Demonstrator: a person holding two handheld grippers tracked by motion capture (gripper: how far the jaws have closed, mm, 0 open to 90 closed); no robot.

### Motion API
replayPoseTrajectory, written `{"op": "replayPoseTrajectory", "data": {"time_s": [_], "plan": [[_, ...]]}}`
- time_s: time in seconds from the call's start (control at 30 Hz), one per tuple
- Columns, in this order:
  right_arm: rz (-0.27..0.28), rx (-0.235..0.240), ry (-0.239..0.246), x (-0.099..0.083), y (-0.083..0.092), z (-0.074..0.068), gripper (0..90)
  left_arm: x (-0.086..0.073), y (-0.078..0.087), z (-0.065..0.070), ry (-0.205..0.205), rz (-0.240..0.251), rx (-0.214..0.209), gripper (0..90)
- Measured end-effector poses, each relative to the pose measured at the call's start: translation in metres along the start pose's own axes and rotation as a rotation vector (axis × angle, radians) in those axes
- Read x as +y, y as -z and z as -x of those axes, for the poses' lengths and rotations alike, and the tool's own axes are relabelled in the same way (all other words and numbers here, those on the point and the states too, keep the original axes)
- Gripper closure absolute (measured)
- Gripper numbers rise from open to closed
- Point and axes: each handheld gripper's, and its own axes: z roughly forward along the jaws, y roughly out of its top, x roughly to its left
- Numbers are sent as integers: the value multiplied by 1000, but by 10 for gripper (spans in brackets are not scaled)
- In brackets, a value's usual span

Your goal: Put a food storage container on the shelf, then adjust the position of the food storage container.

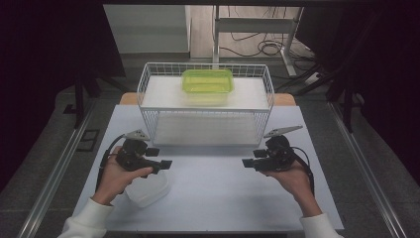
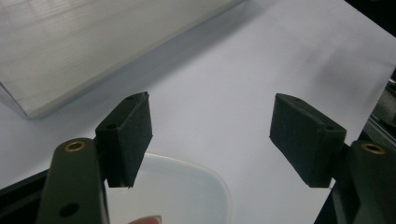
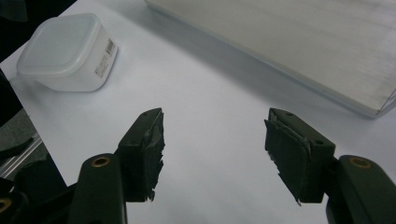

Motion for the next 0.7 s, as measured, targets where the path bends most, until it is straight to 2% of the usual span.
{"op": "replayPoseTrajectory", "data": {"time_s": [0.13, 0.37, 0.57, 0.7], "plan": [[-11, 1, -6, -4, -4, 1, 374, -1, -1, 2, -2, -8, 11, 288], [-4, 5, -13, -6, -2, 0, 374, -7, 10, -3, 35, 4, 28, 278], [-20, -2, -18, -10, -6, -1, 374, -10, 10, -3, 34, -16, 47, 273], [-18, -4, -23, -13, -6, -1, 374, -19, 16, -5, 39, -35, 70, 271]]}}
